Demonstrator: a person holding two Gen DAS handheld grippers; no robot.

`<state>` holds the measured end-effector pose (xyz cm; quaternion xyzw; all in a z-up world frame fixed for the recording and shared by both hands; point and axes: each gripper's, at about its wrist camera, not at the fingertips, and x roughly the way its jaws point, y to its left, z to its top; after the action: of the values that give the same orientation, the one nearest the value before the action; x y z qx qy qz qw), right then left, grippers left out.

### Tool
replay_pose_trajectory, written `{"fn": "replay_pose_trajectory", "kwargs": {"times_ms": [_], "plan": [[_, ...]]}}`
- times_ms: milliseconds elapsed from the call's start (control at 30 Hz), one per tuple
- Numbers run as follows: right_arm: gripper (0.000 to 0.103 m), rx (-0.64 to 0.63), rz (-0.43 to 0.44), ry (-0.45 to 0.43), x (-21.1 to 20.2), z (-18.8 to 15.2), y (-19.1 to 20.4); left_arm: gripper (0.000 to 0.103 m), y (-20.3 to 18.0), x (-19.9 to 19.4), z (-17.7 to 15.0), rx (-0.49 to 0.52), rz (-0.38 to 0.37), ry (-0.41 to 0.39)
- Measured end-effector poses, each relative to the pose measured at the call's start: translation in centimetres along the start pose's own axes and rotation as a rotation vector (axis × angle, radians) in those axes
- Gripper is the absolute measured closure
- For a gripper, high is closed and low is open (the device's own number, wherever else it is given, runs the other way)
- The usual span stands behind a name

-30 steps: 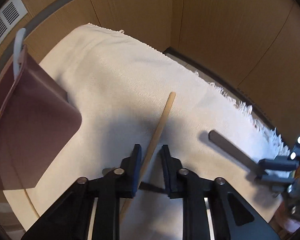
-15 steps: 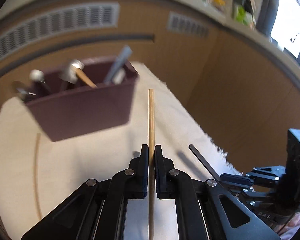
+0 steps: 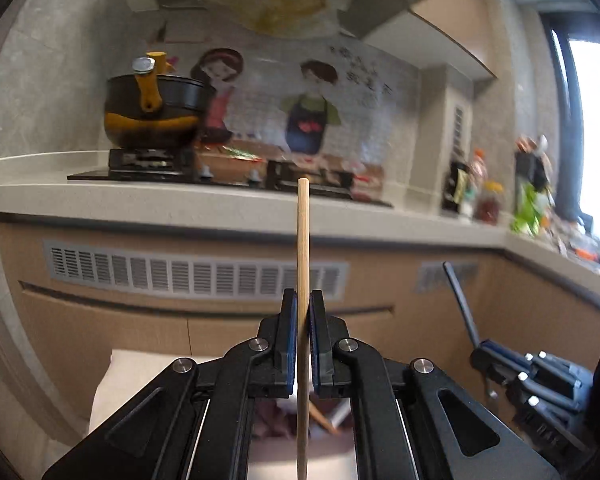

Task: Organize utensils
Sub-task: 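Drop the dark spoon and chopstick into the maroon holder with both tools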

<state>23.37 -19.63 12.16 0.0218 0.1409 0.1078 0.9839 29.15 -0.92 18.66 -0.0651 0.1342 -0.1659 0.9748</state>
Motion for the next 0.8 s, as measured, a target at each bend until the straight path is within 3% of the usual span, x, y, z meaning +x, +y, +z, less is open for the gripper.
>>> {"fn": "replay_pose_trajectory", "kwargs": {"times_ms": [167, 400, 567, 800], "plan": [[0.092, -0.028, 0.001, 0.080, 6.3, -0.7, 0.3, 0.097, 1.3, 4.5, -0.1, -0.021, 0.006, -0.007], [0.092, -0.076, -0.001, 0.173, 13.1, -4.1, -0.6, 0.097, 2.8, 10.9, -4.2, -0.046, -0.033, 0.051], [0.092, -0.077, -0.002, 0.212, 16.1, -6.0, -0.7, 0.097, 3.3, 13.8, -7.3, -0.028, -0.009, 0.103], [0.092, -0.102, -0.038, 0.206, 17.3, -7.6, -1.0, 0.096, 4.1, 14.4, -9.1, -0.030, 0.008, 0.087]]}}
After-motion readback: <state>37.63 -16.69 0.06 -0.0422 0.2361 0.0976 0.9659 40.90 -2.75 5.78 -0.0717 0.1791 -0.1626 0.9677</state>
